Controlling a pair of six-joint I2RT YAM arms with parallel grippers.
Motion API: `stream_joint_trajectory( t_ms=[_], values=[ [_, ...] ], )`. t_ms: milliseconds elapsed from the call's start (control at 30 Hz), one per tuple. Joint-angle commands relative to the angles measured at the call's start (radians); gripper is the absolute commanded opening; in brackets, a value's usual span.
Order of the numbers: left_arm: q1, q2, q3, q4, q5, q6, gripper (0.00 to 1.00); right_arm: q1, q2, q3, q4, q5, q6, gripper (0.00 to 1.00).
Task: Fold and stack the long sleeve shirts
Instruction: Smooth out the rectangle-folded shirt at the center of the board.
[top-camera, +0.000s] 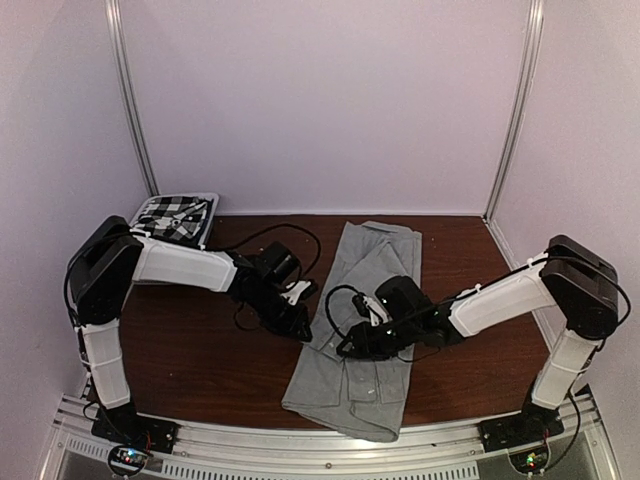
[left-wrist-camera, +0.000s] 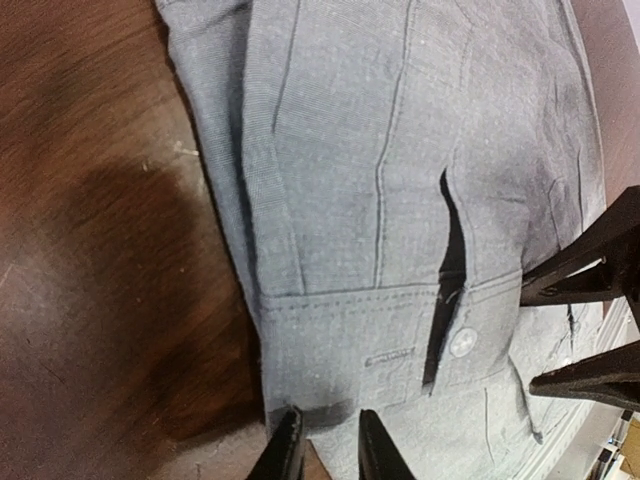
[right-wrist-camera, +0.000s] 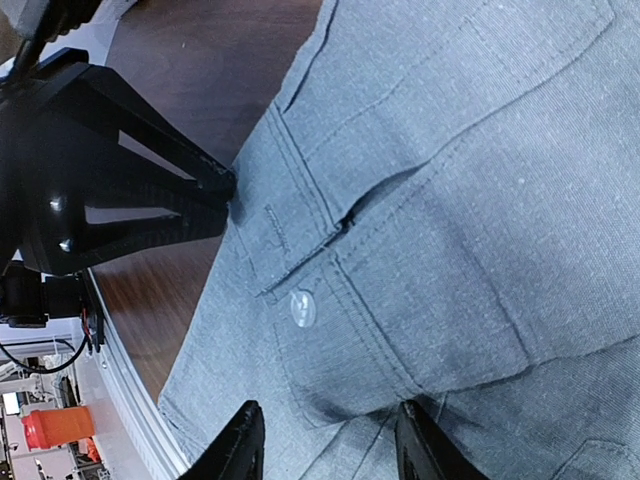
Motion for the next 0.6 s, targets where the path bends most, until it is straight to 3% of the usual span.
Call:
stream_joint_trajectory(
  t_ms=[0, 300, 567],
  values=[
    [0.006, 0.006, 0.019, 0.027, 0.020, 0.015, 0.17, 0.005, 0.024, 0.010, 0.031, 0.008, 0.021, 0.46],
    [0.004, -0.004, 0.023, 0.027, 0.037, 0.020, 0.00, 0.005, 0.023, 0.064, -0.034, 0.072, -0.001, 0.40],
    [0.004, -0.012, 0.021, 0.026, 0.052, 0.025, 0.00, 0.005, 0.049, 0.111, -0.075, 0.096, -0.013, 0.31]
  ],
)
